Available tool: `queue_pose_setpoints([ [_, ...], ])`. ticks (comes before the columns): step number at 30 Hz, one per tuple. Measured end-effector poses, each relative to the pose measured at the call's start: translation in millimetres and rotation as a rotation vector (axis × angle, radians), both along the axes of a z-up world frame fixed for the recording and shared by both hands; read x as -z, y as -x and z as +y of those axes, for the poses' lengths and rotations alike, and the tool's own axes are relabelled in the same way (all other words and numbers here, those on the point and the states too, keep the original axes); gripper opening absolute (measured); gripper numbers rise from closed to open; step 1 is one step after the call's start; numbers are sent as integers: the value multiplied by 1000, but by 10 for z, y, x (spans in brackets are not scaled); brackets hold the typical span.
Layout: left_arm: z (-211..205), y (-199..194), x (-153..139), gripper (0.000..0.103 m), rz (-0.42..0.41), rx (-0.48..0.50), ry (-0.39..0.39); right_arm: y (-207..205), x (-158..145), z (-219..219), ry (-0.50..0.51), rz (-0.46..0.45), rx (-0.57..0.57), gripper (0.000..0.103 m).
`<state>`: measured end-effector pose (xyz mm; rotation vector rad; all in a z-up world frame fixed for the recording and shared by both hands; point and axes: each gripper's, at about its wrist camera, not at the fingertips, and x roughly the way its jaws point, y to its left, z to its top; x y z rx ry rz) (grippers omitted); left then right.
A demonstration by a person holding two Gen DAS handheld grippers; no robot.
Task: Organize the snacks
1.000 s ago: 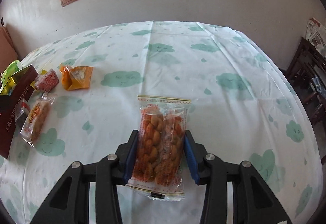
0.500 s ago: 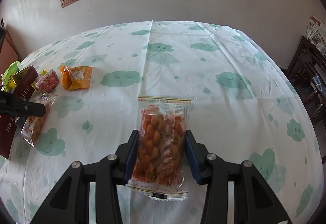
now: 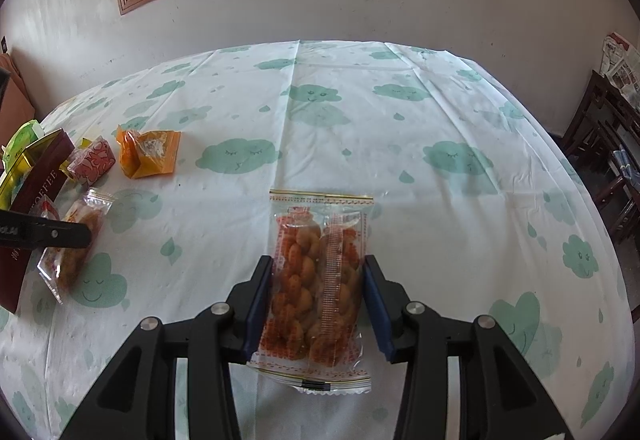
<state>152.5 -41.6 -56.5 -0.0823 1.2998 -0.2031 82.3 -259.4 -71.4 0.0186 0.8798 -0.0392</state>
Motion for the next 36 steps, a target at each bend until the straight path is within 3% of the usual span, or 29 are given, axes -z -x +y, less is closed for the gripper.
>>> queue_pose_setpoints([
  [10, 88, 318, -469, 33, -80, 61, -3, -4, -4, 12, 5, 1, 0, 45],
  [20, 653, 478, -893, 33, -191, 18, -64, -4, -4, 14, 5, 1, 0, 45],
  [26, 1114, 457, -832, 33, -177, -70, -87, -3, -2, 15, 6, 1, 0, 45],
  [36, 1607, 455, -392, 33, -87, -167, -112, -3, 4, 16, 8, 2, 1, 45],
])
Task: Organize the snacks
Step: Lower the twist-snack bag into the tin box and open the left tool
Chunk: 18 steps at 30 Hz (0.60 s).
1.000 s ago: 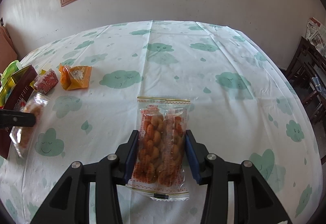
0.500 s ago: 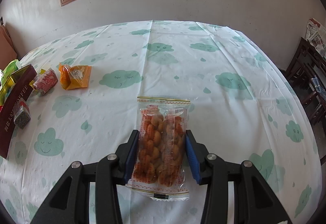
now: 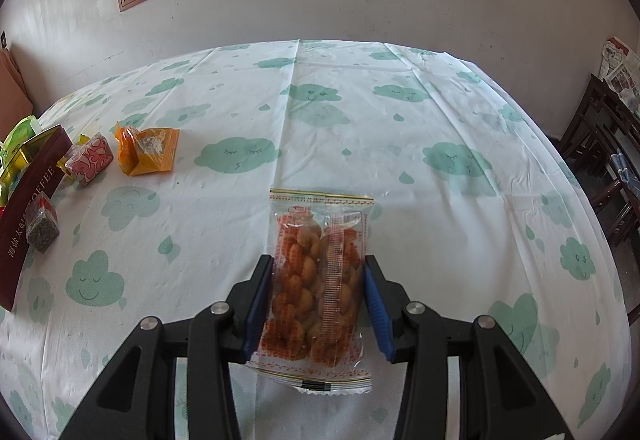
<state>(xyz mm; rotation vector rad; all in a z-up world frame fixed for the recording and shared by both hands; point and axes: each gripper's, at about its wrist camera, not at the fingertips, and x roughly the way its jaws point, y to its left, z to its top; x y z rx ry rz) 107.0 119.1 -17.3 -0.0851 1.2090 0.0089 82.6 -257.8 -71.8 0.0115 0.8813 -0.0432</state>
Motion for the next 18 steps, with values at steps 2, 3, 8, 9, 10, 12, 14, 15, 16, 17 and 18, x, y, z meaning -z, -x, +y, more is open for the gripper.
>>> queue_pose_setpoints([
  [2, 65, 5, 85, 33, 16, -11, -7, 1, 0, 1, 0, 0, 0, 45],
  [3, 92, 6, 124, 33, 24, -13, -7, 1, 1, 1, 0, 0, 0, 45],
  [8, 215, 33, 267, 33, 59, -23, -15, 0, 2, -1, 0, 0, 0, 45],
  [9, 230, 42, 288, 33, 64, -21, -16, 0, 2, 1, 1, 0, 0, 45],
  [10, 248, 56, 314, 33, 70, -20, -16, -1, 4, -1, 1, 0, 0, 45],
  [12, 264, 82, 343, 33, 73, -17, -18, 0, 3, 1, 1, 0, 0, 45],
  [14, 263, 98, 359, 33, 70, -2, -26, 1, 3, 4, 1, 0, 0, 45],
  [15, 268, 104, 363, 33, 68, 2, -29, 1, 2, 4, 1, 0, 0, 45],
  [16, 269, 107, 366, 33, 67, 7, -31, 0, 4, 1, 1, 1, 0, 45],
  [17, 268, 106, 366, 33, 67, 10, -34, 1, 4, -2, 1, 0, 0, 45],
  [18, 273, 104, 369, 33, 67, 10, -34, 1, 3, -1, 1, 0, 0, 45],
])
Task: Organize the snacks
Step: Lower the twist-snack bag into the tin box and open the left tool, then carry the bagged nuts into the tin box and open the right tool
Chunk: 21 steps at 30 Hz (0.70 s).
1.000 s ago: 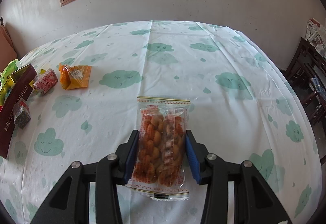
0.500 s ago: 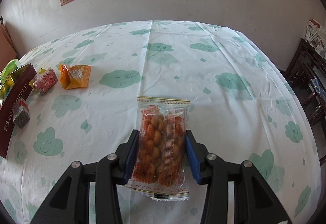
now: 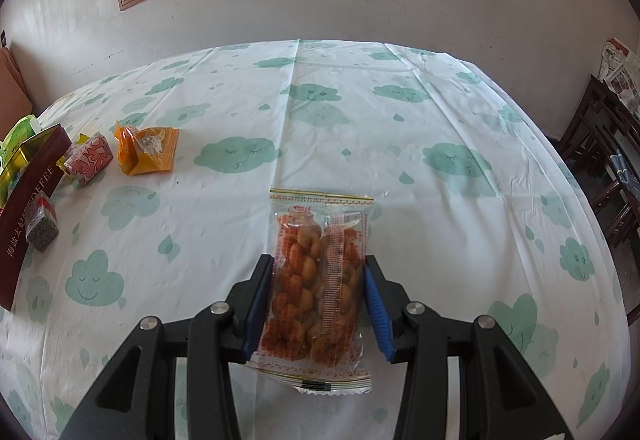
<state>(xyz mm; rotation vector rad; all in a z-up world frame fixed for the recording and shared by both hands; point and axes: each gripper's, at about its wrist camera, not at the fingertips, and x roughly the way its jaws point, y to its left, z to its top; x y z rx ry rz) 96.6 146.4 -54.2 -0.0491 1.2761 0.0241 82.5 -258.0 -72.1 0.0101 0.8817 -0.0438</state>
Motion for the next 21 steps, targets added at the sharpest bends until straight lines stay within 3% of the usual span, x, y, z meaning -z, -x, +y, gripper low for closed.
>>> queue_pose_setpoints([
  [10, 5, -3, 5, 36, 3, -5, 10, -16, -9, -13, 5, 16, -11, 45],
  [16, -50, 24, -76, 53, -26, 17, 29, -44, -21, -37, 3, 31, -7, 45],
  [21, -93, 47, -187, 61, -63, 34, 26, -60, -13, -10, 8, 42, 9, 45],
])
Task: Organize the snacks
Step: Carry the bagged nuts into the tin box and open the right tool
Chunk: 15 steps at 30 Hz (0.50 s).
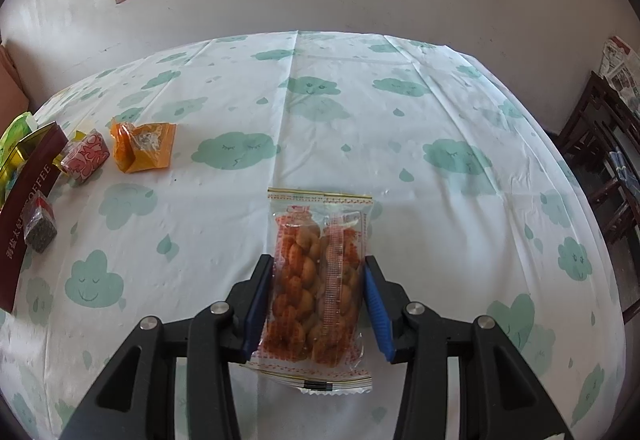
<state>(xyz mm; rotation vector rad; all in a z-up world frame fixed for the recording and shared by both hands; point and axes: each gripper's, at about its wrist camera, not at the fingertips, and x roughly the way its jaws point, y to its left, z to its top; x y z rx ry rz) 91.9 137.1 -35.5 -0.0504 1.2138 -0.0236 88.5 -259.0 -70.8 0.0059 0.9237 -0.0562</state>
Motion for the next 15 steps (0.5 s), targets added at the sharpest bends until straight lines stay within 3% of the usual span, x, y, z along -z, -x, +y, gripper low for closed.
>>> queue_pose_setpoints([
  [8, 154, 137, -366, 76, -136, -52, -35, -15, -17, 28, 3, 23, 21, 40],
  [15, 432, 266, -504, 83, -190, -129, -41, 26, -147, 167, -33, 13, 24, 40],
])
